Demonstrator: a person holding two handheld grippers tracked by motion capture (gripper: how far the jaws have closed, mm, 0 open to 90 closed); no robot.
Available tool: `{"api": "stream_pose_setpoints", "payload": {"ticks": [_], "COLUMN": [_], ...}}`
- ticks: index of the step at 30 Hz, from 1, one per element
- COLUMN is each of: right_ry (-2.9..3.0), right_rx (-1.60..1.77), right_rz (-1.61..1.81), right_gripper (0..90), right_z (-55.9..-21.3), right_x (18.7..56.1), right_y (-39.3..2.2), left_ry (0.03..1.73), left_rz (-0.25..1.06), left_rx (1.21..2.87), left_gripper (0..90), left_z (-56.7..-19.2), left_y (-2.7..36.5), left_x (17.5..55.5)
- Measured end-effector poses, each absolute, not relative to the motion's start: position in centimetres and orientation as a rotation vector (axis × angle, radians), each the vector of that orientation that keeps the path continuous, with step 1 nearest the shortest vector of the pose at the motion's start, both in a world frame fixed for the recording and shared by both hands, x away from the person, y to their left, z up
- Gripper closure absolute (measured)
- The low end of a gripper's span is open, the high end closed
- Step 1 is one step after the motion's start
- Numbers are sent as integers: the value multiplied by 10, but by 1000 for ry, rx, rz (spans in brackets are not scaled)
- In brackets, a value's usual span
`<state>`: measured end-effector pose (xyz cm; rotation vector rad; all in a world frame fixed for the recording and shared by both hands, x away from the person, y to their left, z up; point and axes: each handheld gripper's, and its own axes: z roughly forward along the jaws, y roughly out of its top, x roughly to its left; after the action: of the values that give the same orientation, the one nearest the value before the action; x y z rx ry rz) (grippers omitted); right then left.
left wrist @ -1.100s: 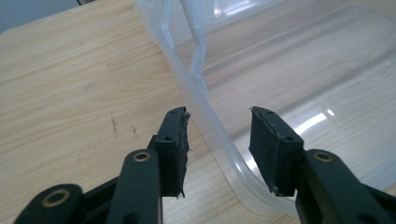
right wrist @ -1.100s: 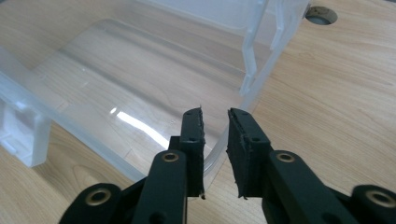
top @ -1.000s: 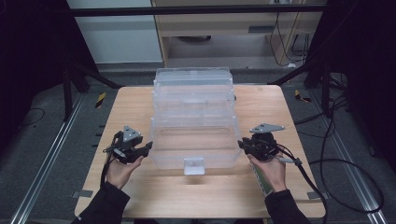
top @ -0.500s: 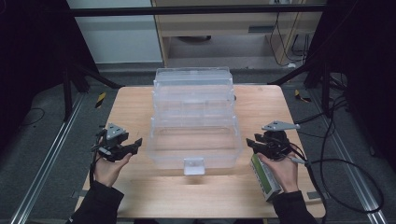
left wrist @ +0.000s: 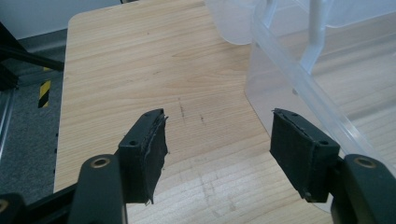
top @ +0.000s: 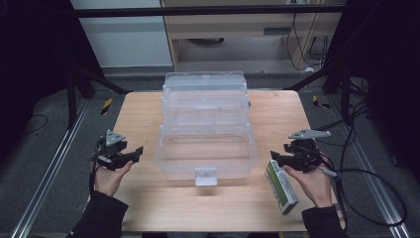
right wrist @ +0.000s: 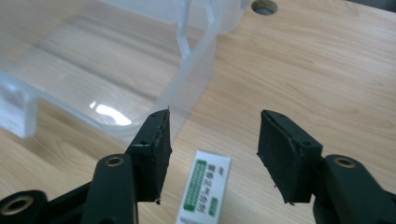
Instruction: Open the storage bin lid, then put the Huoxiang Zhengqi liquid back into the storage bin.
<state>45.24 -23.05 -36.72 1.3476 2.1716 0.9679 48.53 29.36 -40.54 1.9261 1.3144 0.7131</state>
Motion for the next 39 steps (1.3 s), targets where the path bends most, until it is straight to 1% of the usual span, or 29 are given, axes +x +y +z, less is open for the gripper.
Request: {"api": "stream_pose_setpoints", "payload": {"ticks": [6,11,14,28,33,39], "right_ry": [2190,2225,2245,2324,2355,2393], "right_rx": [1376,1401,1425,1455,1468,1500], "right_rz": [925,873,866,778,732,677], "right_gripper": [410,364,360,374,400,393], "right_z": [-360,-356,-355,-353,-354,-360], "right_x": [448,444,442,437,434,433], "right_y": [-236,-236,-236,-231,-230,-228], "left_ry": [1328,1337,1337,1360,1374,1374], "left_rz": [721,717,715,712,719,722], "left_rx": [1927,1929,1935,1949,1953,1956], "left_gripper": [349,348,347,341,339,339], "left_z": [-405,-407,-408,-413,-414,-414], "left_y": [298,299,299,303,304,304], "left_x": [486,488,489,492,493,493]}}
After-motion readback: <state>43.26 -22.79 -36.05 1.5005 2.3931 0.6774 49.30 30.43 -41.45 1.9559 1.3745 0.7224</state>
